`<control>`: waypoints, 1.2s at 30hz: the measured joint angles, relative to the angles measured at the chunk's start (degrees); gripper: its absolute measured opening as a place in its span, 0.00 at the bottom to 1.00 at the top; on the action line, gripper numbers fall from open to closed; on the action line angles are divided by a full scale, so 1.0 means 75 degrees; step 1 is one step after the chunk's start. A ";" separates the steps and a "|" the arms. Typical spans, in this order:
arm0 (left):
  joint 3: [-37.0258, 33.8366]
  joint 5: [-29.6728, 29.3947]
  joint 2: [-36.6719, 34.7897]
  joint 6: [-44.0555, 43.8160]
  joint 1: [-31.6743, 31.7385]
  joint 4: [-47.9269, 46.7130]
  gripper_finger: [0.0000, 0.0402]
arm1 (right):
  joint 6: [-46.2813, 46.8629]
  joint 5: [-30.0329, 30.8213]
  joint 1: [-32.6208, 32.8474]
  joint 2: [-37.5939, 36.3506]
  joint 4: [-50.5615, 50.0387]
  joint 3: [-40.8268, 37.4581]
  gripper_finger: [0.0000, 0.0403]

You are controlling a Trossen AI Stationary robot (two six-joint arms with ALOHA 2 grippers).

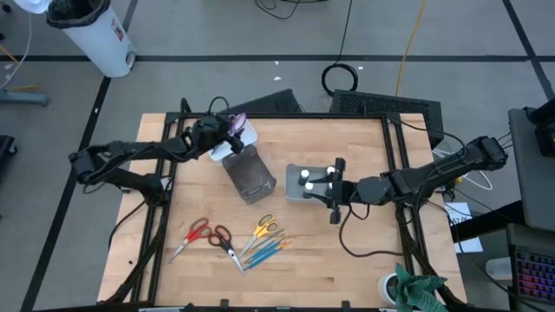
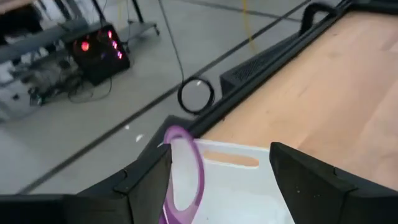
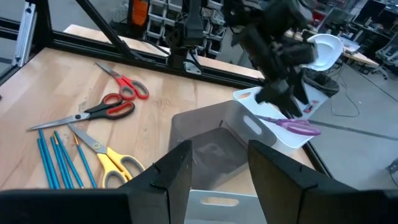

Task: Pick & Place Paint Supplies
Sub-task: Put the purple scissors into the white bin

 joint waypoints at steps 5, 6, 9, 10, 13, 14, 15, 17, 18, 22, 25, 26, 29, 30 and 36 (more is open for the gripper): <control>0.0458 -0.0053 0.0981 -0.0363 0.0397 -0.0027 0.69 | -0.0095 -0.0003 0.0000 0.0000 -0.0003 0.0000 0.36; 0.0611 0.0014 0.1173 -0.0374 0.0454 -0.0117 0.69 | -0.0102 0.0007 0.0000 0.0000 0.0000 0.0000 0.36; 0.1052 0.0177 0.1703 -0.0377 0.0541 -0.0425 0.65 | -0.0109 0.0017 0.0000 0.0000 -0.0006 0.0000 0.36; 0.1194 0.0231 0.1858 -0.0377 0.0559 -0.0539 0.64 | -0.0110 0.0017 0.0000 0.0000 -0.0007 0.0000 0.36; 0.1477 0.0236 0.2193 -0.0375 0.0569 -0.0848 0.59 | -0.0110 0.0017 0.0000 0.0000 -0.0009 0.0000 0.36; 0.1526 0.0233 0.2272 -0.0362 0.0569 -0.0884 0.57 | -0.0109 0.0017 0.0000 0.0000 -0.0012 0.0000 0.36; 0.1553 0.0233 0.2324 -0.0345 0.0569 -0.0957 0.56 | -0.0107 0.0017 0.0000 0.0000 -0.0012 0.0000 0.36; 0.1576 0.0207 0.2394 -0.0347 0.0569 -0.1073 0.53 | -0.0110 0.0017 0.0000 0.0000 -0.0025 0.0000 0.36; 0.1580 0.0204 0.2422 -0.0352 0.0569 -0.1089 0.52 | -0.0108 0.0020 0.0000 0.0000 -0.0039 0.0000 0.36; 0.1582 0.0093 0.2422 -0.0377 0.0569 -0.1370 0.47 | -0.0121 0.0020 0.0000 0.0000 -0.0041 0.0000 0.36; 0.1582 0.0058 0.2422 -0.0436 0.0569 -0.1620 0.43 | -0.0133 0.0020 0.0000 0.0000 -0.0041 0.0000 0.36; 0.1582 0.0058 0.2422 -0.0463 0.0569 -0.1669 0.42 | -0.0133 0.0020 0.0000 0.0000 -0.0041 0.0000 0.36; 0.1582 0.0065 0.2422 -0.0504 0.0569 -0.1776 0.36 | -0.0133 0.0023 0.0000 0.0000 -0.0041 0.0000 0.36; 0.1582 0.0067 0.2422 -0.0513 0.0569 -0.1803 0.34 | -0.0136 0.0023 0.0000 0.0000 -0.0041 0.0000 0.36; 0.1585 0.0104 0.2419 -0.0503 0.0569 -0.1817 0.13 | -0.0135 0.0023 0.0000 0.0000 -0.0041 0.0000 0.36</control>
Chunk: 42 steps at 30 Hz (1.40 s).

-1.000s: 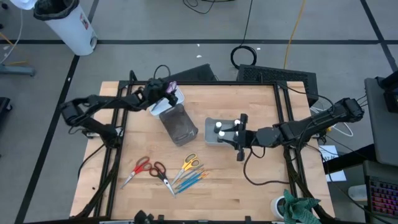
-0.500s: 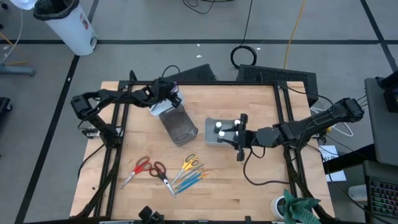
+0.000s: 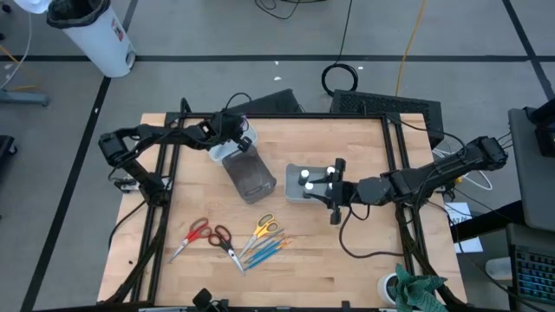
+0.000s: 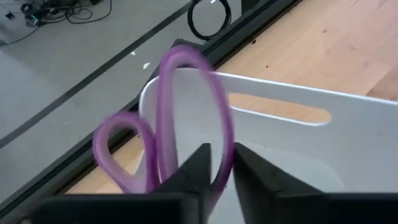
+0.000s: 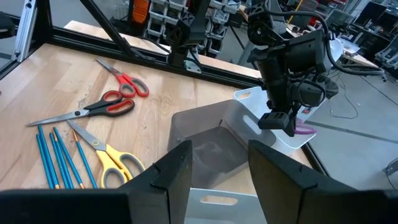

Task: Pick & Place Paint Supplies
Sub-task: Put the purple scissors into the white bin

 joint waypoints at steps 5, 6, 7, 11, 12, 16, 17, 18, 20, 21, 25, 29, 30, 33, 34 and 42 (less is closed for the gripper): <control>-0.0003 0.0424 0.0000 0.0091 -0.0003 -0.0006 0.05 | -0.0001 0.0000 0.0000 0.0000 0.0000 0.0000 0.36; -0.0003 0.0427 0.0000 0.0057 -0.0003 -0.0011 0.06 | -0.0001 0.0000 0.0000 0.0000 0.0000 0.0000 0.36; -0.0003 0.0432 0.0000 0.0040 -0.0001 -0.0034 0.07 | -0.0001 0.0000 0.0000 0.0000 0.0000 0.0000 0.36; -0.0003 0.0476 -0.0028 0.0064 -0.0059 -0.0117 0.06 | -0.0001 0.0000 0.0000 0.0000 0.0000 0.0000 0.36; -0.0003 0.0573 -0.0072 0.0142 -0.0064 -0.0178 0.04 | -0.0001 0.0000 -0.0001 0.0000 0.0000 0.0000 0.36; -0.0003 0.0845 -0.0233 0.0427 -0.0073 -0.0393 0.04 | -0.0004 0.0000 0.0000 0.0000 0.0000 0.0000 0.36; -0.0003 0.0846 -0.0274 0.0530 -0.0072 -0.0450 0.05 | -0.0003 0.0001 -0.0001 0.0000 0.0001 0.0000 0.36; -0.0003 0.0841 -0.0323 0.0625 -0.0070 -0.0529 0.05 | -0.0008 0.0000 0.0000 0.0000 0.0000 0.0000 0.36; -0.0003 0.0825 -0.0433 0.0874 -0.0070 -0.0632 0.05 | -0.0028 0.0000 -0.0002 0.0000 0.0000 0.0000 0.36; -0.0003 0.0854 -0.0483 0.1024 -0.0070 -0.0645 0.05 | -0.0028 0.0003 0.0000 0.0000 0.0000 0.0000 0.36; -0.0006 0.1101 -0.0712 0.1610 -0.0135 -0.0720 0.04 | -0.0030 0.0000 -0.0001 0.0000 0.0000 0.0000 0.36; -0.0006 0.1185 -0.0914 0.2094 -0.0218 -0.0984 0.04 | -0.0028 0.0002 -0.0003 0.0000 0.0000 0.0000 0.36; -0.0006 0.1191 -0.0961 0.2261 -0.0221 -0.1156 0.05 | -0.0030 0.0003 -0.0001 0.0000 0.0000 0.0000 0.36; -0.0009 0.1286 -0.1068 0.2586 -0.0230 -0.1583 0.06 | -0.0028 0.0000 -0.0003 0.0000 0.0000 0.0000 0.36; -0.0009 0.1366 -0.1084 0.2617 -0.0230 -0.1743 0.05 | -0.0030 0.0003 -0.0003 0.0000 0.0000 0.0000 0.36; -0.0003 0.1443 -0.1087 0.2394 -0.0230 -0.2271 0.04 | -0.0086 0.0001 -0.0003 0.0000 0.0000 0.0000 0.36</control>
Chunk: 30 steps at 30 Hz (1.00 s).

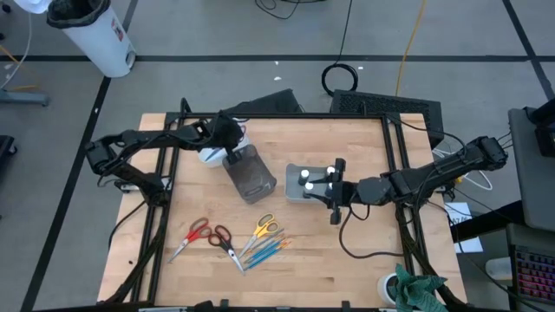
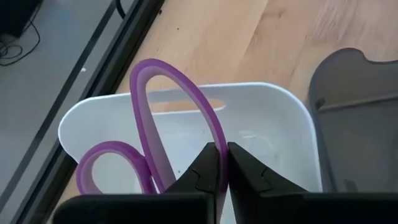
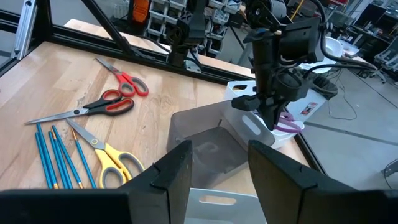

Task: Pick & Place Paint Supplies
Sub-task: Put the purple scissors into the white bin

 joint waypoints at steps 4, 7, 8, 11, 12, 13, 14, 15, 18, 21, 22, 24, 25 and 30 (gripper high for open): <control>0.0002 0.0000 -0.0003 0.0014 0.0000 -0.0223 0.07 | 0.0000 -0.0001 0.0002 0.0000 0.0000 0.0000 0.36; 0.0003 -0.0003 0.0000 0.0026 0.0000 -0.0386 0.06 | 0.0000 -0.0001 0.0000 0.0000 0.0000 0.0000 0.36; 0.0003 -0.0003 0.0000 0.0014 0.0000 -0.0427 0.04 | 0.0000 -0.0001 0.0001 0.0000 0.0000 0.0000 0.36; 0.0003 -0.0003 0.0003 -0.0235 0.0000 -0.0501 0.04 | 0.0000 -0.0001 0.0001 0.0000 0.0000 0.0000 0.36; 0.0003 -0.0004 0.0003 -0.0470 0.0000 -0.0503 0.04 | 0.0000 -0.0001 0.0000 0.0000 0.0000 0.0000 0.36; 0.0003 -0.0006 0.0003 -0.0737 0.0000 -0.0499 0.04 | 0.0000 -0.0001 0.0000 0.0000 0.0000 0.0000 0.36; 0.0003 -0.0009 0.0003 -0.0991 0.0000 -0.0475 0.04 | 0.0000 -0.0001 0.0000 0.0000 0.0000 0.0000 0.36; 0.0001 -0.0006 0.0003 -0.1213 0.0000 -0.0451 0.06 | 0.0000 -0.0001 0.0000 0.0000 0.0000 0.0000 0.36; -0.0010 -0.0071 0.0013 -0.1729 0.0000 -0.0356 0.17 | 0.0000 -0.0001 0.0000 0.0000 0.0000 0.0000 0.36; -0.0011 -0.0329 0.0017 -0.1823 0.0000 -0.0259 0.29 | 0.0000 -0.0001 0.0002 0.0000 0.0000 0.0000 0.36; -0.0011 -0.0398 0.0017 -0.1817 0.0000 -0.0255 0.32 | 0.0000 -0.0001 0.0000 0.0000 0.0000 0.0000 0.36; -0.0011 -0.0526 0.0017 -0.1901 0.0000 -0.0230 0.39 | 0.0000 -0.0001 0.0003 0.0001 0.0000 0.0000 0.36; -0.0011 -0.0550 0.0017 -0.1975 0.0000 -0.0183 0.43 | 0.0000 -0.0001 0.0000 0.0000 0.0000 0.0000 0.36; 0.0308 -0.0548 0.0017 -0.2042 0.0000 -0.0474 0.58 | -0.0104 -0.0001 0.0000 0.0002 0.0003 0.0000 0.36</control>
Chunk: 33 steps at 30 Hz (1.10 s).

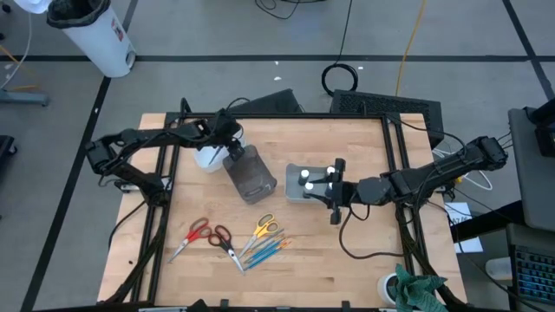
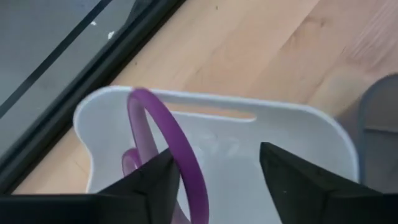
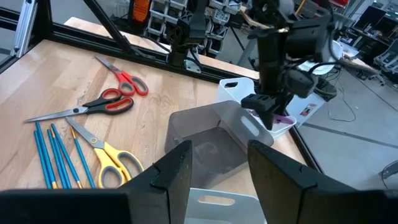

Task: Pick & Place Paint Supplies
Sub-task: Put the purple scissors into the white bin, then put the red scissors into the white bin

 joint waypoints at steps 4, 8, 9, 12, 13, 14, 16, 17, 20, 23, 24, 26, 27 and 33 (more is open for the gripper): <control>0.0718 -0.0003 0.0000 0.0037 0.0000 -0.0948 0.65 | 0.0106 0.0000 0.0003 -0.0002 -0.0029 0.0000 0.36; 0.1694 0.0015 -0.0009 -0.0081 -0.0009 -0.2357 0.69 | 0.0104 0.0000 0.0003 0.0001 -0.0014 0.0000 0.36; 0.1900 0.0060 -0.0009 -0.0140 -0.0031 -0.2673 0.70 | 0.0106 0.0000 0.0003 0.0001 -0.0003 0.0000 0.36; 0.2278 0.0135 -0.0150 -0.0182 -0.0141 -0.3131 0.70 | 0.0104 0.0000 0.0003 0.0001 -0.0006 0.0000 0.36; 0.2289 0.0207 -0.0338 -0.0188 -0.0164 -0.3129 0.70 | 0.0104 0.0000 0.0002 0.0001 -0.0006 0.0000 0.36; 0.2288 0.0278 -0.0546 -0.0189 -0.0216 -0.3085 0.70 | 0.0107 0.0000 0.0003 0.0001 -0.0006 0.0000 0.36; 0.2284 0.0356 -0.0892 -0.0268 -0.0399 -0.2918 0.70 | 0.0130 0.0000 0.0003 0.0001 -0.0005 0.0000 0.36; 0.2216 0.0356 -0.1085 -0.0292 -0.0469 -0.2932 0.70 | 0.0130 0.0000 0.0003 0.0001 -0.0006 0.0000 0.36; 0.1921 0.0175 -0.1854 -0.0547 -0.0750 -0.3155 0.70 | 0.0150 -0.0003 0.0005 0.0001 -0.0006 0.0003 0.36; 0.1313 -0.0505 -0.2615 -0.0910 -0.0971 -0.3122 0.70 | 0.0180 -0.0003 0.0003 0.0001 -0.0067 0.0003 0.36; 0.1069 -0.0749 -0.2839 -0.0998 -0.1019 -0.3147 0.70 | 0.0177 -0.0003 0.0003 0.0001 -0.0067 0.0003 0.36; 0.0691 -0.1094 -0.3202 -0.1129 -0.1074 -0.2922 0.70 | 0.0167 -0.0005 0.0003 0.0001 -0.0067 0.0003 0.36; 0.0517 -0.1161 -0.3343 -0.1232 -0.1066 -0.2925 0.70 | 0.0160 -0.0004 0.0003 0.0001 -0.0064 0.0003 0.36; -0.0139 -0.1177 -0.3926 -0.2557 -0.1042 -0.4575 0.70 | 0.0180 -0.0020 0.0003 0.0001 -0.0070 0.0003 0.36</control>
